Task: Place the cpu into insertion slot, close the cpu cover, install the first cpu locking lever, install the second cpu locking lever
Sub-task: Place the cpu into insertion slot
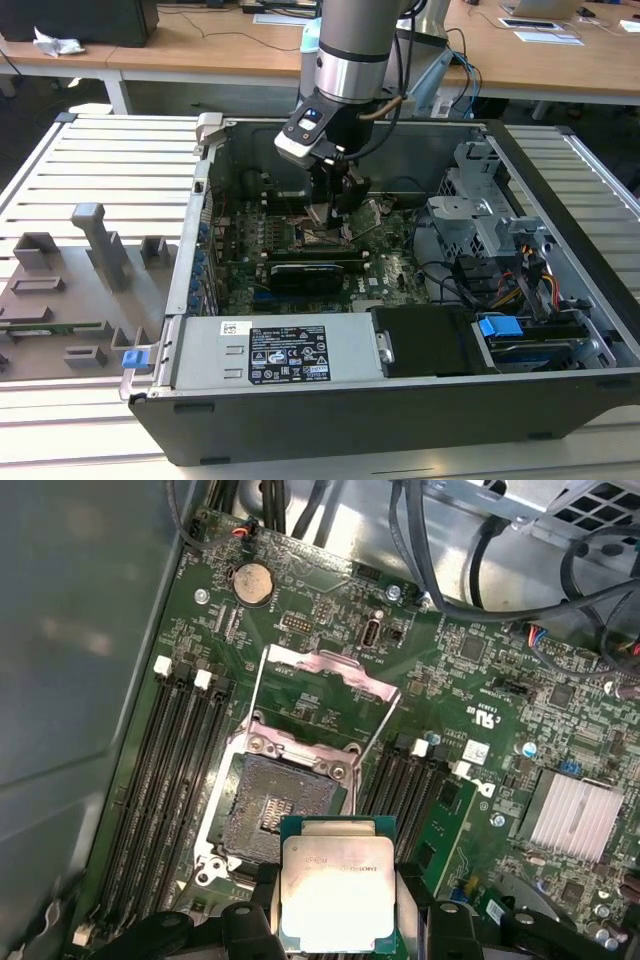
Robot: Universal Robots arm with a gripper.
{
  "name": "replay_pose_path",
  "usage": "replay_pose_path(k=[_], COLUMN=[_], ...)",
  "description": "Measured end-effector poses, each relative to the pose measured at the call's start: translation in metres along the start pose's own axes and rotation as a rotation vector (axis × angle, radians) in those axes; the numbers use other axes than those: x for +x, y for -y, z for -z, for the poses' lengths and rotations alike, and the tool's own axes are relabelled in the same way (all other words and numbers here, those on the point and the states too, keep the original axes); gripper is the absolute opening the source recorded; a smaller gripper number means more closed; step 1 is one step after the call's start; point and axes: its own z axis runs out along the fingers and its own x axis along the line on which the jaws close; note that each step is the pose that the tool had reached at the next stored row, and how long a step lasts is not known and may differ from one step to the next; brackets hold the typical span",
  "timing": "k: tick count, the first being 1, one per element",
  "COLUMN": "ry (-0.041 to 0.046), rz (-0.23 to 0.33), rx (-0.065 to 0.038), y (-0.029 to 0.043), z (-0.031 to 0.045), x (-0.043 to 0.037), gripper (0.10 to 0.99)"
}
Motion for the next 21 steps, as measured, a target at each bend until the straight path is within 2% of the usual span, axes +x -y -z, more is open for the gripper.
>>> replay_pose_path(k=[6,14,21], ry=[0.0053,0.0077,0.0152], rz=[-0.024,-0.057,-0.096], rx=[0.004,0.007,0.013], y=[0.0,-0.0001,-0.0001], z=[-0.0002,-0.0005,-0.0007], x=[0.0,0.0,0.0], gripper=[0.541,0.541,0.541])
